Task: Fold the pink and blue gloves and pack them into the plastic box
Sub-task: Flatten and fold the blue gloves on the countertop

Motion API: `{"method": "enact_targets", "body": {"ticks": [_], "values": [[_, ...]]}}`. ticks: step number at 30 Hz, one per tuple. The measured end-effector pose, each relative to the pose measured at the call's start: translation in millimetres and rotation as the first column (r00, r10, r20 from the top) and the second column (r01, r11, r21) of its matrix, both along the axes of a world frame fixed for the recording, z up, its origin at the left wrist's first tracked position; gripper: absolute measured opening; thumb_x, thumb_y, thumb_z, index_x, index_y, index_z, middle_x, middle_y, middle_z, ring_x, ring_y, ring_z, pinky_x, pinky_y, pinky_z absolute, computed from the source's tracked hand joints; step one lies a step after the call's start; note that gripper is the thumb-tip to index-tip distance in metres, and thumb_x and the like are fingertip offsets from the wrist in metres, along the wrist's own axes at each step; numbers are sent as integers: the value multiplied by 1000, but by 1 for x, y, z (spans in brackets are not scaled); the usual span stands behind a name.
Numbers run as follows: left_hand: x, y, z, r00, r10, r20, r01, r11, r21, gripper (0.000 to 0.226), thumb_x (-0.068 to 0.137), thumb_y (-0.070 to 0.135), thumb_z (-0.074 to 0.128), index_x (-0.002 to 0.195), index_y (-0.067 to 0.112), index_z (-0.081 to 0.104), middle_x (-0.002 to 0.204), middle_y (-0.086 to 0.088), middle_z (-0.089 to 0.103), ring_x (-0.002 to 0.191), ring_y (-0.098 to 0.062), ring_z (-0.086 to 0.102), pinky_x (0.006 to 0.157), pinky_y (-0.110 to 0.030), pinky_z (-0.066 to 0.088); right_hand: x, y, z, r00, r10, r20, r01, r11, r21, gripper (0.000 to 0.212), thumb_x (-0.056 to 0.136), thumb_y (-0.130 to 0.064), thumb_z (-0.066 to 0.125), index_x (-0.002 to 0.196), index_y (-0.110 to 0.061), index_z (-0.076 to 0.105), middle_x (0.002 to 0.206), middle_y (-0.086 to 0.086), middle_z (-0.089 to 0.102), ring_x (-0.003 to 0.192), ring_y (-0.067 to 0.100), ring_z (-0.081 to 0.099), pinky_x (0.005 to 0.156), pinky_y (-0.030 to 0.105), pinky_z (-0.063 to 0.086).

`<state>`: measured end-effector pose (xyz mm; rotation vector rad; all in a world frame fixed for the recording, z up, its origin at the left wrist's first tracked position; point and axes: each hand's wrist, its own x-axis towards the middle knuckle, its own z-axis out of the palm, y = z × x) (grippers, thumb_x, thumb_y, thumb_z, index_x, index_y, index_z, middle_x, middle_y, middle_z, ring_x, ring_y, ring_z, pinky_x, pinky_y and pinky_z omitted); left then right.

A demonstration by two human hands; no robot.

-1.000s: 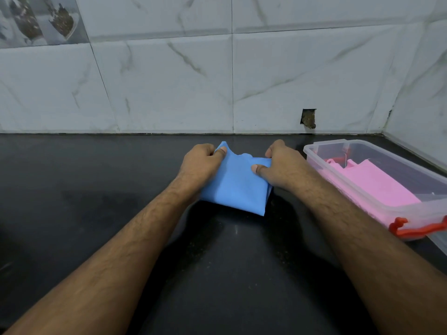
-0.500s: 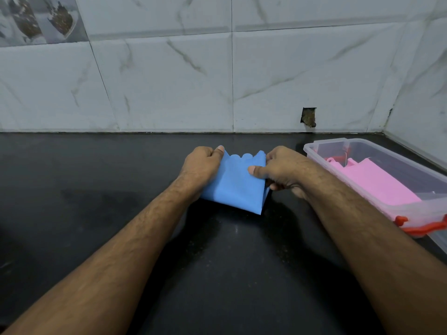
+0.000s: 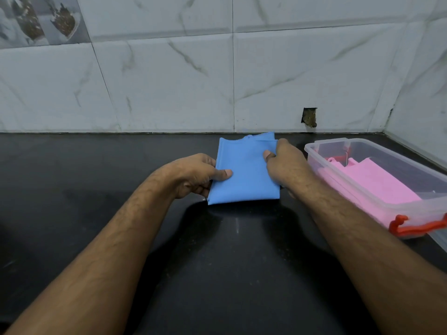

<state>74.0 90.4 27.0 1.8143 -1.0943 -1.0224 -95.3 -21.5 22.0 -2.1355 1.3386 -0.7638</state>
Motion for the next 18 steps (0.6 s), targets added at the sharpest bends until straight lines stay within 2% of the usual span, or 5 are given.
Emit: {"method": "enact_targets", "body": {"ticks": [4, 8, 12, 16, 18], "values": [[0, 0, 3, 999, 4, -50, -4, 1000, 5, 34, 97, 20, 69, 124, -1, 68, 109, -16, 78, 74, -20, 73, 52, -26, 58, 3, -3, -4, 994, -55, -99, 55, 998, 6, 26, 106, -25, 40, 122, -5, 41, 99, 9, 47, 87, 28, 46, 70, 35, 33], [-2, 0, 3, 997, 20, -79, -20, 1000, 2, 31, 100, 17, 65, 125, -2, 67, 113, -19, 76, 84, -27, 72, 60, -31, 62, 4, -3, -9, 998, -44, -45, 45, 999, 9, 28, 106, -32, 39, 120, -8, 37, 99, 11, 51, 87, 30, 49, 72, 35, 36], [-3, -2, 3, 993, 70, -92, -72, 997, -17, 27, 103, 15, 60, 124, -1, 66, 114, -20, 76, 92, -32, 71, 68, -37, 63, -3, -8, -4, 1000, 1, -27, 2, 994, 107, 49, 103, -49, 42, 120, -6, 59, 110, 13, 66, 99, 31, 62, 76, 32, 43], [-1, -4, 1, 990, 124, -64, -125, 992, -18, 24, 102, 14, 61, 121, 0, 65, 111, -20, 76, 86, -31, 74, 66, -39, 64, -6, -7, 0, 995, 85, 54, -97, 953, 287, 37, 104, -34, 49, 96, 0, 64, 76, 12, 56, 63, 26, 51, 67, 37, 45], [1, -5, 0, 989, 146, -12, -146, 989, -22, 24, 101, 15, 63, 118, -2, 65, 108, -20, 77, 79, -29, 75, 62, -37, 65, -9, -5, 3, 987, 111, 119, -147, 922, 359, 29, 103, -21, 52, 96, 4, 63, 73, 14, 54, 60, 25, 49, 66, 40, 47]]}}
